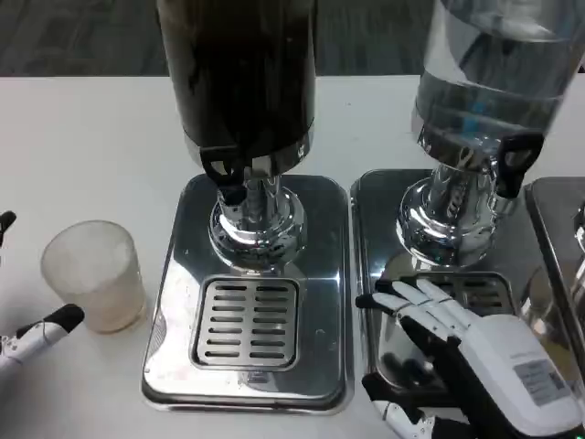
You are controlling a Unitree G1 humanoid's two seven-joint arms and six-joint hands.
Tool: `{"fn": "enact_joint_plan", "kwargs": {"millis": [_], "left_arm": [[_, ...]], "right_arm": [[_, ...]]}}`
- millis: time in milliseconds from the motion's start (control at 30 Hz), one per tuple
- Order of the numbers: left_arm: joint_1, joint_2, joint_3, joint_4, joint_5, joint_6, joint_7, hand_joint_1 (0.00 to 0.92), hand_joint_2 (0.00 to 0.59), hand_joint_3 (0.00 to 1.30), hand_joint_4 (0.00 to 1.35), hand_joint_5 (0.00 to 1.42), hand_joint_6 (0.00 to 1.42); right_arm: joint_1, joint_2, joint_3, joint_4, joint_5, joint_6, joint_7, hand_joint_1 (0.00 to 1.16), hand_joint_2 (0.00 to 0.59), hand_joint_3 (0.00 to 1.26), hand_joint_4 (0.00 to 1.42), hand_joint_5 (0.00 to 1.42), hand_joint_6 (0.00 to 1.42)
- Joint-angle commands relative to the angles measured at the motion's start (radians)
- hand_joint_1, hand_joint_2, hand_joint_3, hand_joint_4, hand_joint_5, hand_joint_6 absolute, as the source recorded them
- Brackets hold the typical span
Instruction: Grasp the cup under the faucet to collect the drink, then remove the cup.
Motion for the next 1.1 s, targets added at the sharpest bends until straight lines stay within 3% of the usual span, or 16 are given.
{"fn": "enact_joint_plan", "kwargs": {"millis": [33,1100], "left_arm": [[-0.043,0.006,-0.026,0.042,0.000,0.011,-0.007,0.102,0.047,0.00,0.00,0.02,0.12],[-0.193,0.032,-0.153,0.169,0.027,0.048,-0.014,0.138,0.051,0.00,0.00,0.07,0.12]], "right_arm": [[-0.001,-0.007,-0.001,-0.004,0.010,-0.004,0.010,0.50,0.386,0.24,0.15,0.12,0.32],[-0.010,0.000,0.009,0.001,0.024,-0.007,0.013,0.49,0.378,0.26,0.15,0.12,0.36]]}}
